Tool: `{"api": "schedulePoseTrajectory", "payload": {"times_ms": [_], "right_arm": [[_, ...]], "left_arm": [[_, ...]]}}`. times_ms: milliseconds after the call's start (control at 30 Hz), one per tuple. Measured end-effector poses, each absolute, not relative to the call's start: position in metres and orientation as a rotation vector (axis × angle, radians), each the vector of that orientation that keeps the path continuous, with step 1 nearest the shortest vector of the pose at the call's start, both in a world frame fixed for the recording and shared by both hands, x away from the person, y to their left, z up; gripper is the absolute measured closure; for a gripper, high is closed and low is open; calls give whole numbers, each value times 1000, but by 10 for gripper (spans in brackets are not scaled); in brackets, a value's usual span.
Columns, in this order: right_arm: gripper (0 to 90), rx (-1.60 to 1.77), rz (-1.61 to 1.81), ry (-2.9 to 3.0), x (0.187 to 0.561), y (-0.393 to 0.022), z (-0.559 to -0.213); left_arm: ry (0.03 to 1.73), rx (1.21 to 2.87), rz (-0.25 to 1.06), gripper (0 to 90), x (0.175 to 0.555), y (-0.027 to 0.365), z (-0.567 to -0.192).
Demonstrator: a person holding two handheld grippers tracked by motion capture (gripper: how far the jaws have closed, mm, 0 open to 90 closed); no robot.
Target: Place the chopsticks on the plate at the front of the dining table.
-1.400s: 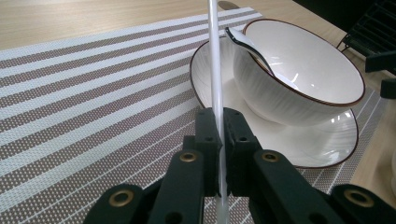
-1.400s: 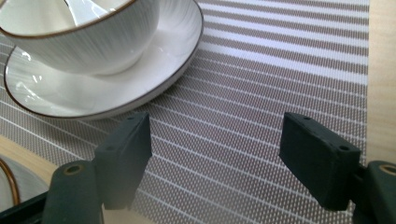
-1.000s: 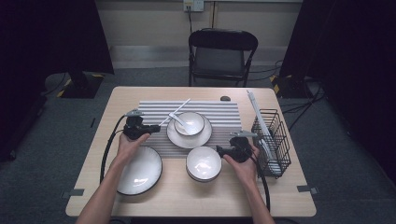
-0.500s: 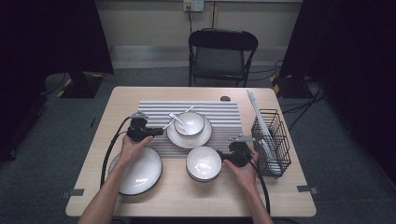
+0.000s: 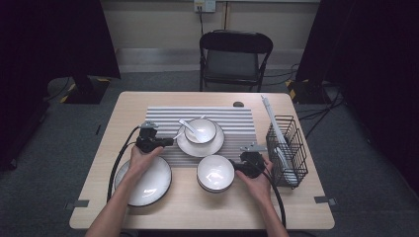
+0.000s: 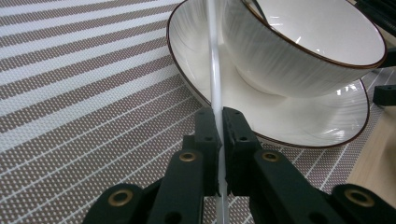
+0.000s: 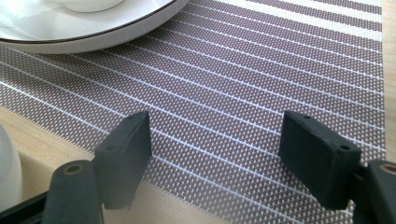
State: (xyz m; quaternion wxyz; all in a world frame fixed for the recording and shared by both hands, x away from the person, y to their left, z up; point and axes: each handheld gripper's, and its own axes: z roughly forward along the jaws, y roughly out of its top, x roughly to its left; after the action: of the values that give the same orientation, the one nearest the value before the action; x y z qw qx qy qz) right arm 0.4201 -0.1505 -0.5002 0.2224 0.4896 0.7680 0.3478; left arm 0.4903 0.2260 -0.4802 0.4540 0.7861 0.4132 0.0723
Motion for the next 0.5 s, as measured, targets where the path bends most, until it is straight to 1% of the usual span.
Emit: {"api": "schedulePoseTrajectory", "payload": {"times_ms": [233, 267, 367, 400, 433, 500], "right_arm": [[245, 1352, 960, 2121, 420, -150, -500], [245, 1352, 961, 2121, 420, -150, -500], [245, 1352, 961, 2121, 420, -150, -500], [245, 1352, 961, 2121, 420, -150, -500], [245, 1353, 961, 2121, 420, -150, -500], [245, 1352, 961, 2121, 420, -150, -500]], "left_arm": [[1020, 1966, 189, 855, 491, 221, -483], [1027, 1960, 174, 853, 492, 221, -485], [1023, 1960, 174, 823, 492, 221, -484], [1026, 1964, 172, 790, 492, 221, -484], [1031, 1960, 165, 774, 492, 223, -484], [1037, 1937, 152, 778, 492, 226, -484]]}}
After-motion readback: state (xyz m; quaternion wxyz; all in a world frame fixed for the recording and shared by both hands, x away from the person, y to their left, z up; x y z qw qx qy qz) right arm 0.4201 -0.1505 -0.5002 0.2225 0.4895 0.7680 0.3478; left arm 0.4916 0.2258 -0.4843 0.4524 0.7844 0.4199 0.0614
